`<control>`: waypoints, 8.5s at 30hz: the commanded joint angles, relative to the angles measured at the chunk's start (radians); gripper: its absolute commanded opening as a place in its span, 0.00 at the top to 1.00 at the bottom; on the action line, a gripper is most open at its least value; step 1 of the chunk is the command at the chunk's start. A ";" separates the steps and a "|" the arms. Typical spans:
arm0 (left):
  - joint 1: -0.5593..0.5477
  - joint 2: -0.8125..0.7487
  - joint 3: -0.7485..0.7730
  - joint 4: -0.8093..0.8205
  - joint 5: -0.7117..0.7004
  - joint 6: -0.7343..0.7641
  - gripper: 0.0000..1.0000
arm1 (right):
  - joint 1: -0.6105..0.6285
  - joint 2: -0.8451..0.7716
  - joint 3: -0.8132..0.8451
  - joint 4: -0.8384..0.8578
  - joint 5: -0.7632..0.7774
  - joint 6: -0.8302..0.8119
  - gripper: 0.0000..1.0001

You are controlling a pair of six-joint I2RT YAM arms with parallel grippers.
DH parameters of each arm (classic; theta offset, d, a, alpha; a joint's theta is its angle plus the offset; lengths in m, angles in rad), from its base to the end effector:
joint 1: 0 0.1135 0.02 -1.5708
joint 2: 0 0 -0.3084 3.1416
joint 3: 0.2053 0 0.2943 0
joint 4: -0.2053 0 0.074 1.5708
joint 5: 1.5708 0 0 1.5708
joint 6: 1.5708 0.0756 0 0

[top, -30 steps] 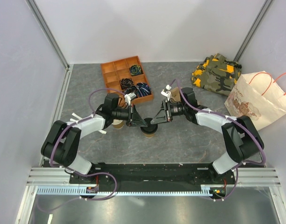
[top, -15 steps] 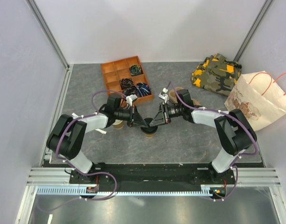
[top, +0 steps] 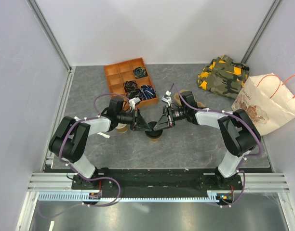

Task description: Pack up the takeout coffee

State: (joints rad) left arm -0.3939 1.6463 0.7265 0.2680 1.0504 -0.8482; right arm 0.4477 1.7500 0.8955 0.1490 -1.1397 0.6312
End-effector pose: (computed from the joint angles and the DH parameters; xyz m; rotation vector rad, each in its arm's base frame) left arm 0.3020 -0.1965 0.1605 0.1279 2.4526 -1.7923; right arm 0.3216 0.2306 0.1706 -0.4723 2.3793 1.8306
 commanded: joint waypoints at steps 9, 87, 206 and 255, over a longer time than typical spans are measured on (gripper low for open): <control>0.015 0.083 -0.019 -0.016 -0.067 0.034 0.98 | 0.003 0.086 0.000 -0.068 0.078 -0.091 0.70; -0.155 -0.111 -0.078 0.201 -0.196 -0.184 0.98 | 0.008 0.048 0.020 0.273 0.064 0.234 0.78; -0.534 0.184 0.086 -0.116 -1.277 2.878 0.33 | -0.354 -0.158 0.233 -0.526 0.225 -0.344 0.02; -0.097 -0.214 0.706 -0.960 -0.199 1.022 0.19 | -0.262 0.088 0.493 -0.976 0.857 -1.032 0.53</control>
State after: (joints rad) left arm -0.4984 1.4647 1.4361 -0.7296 0.8001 0.2131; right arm 0.1833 1.8172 1.3430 -0.8600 -0.2939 -0.3969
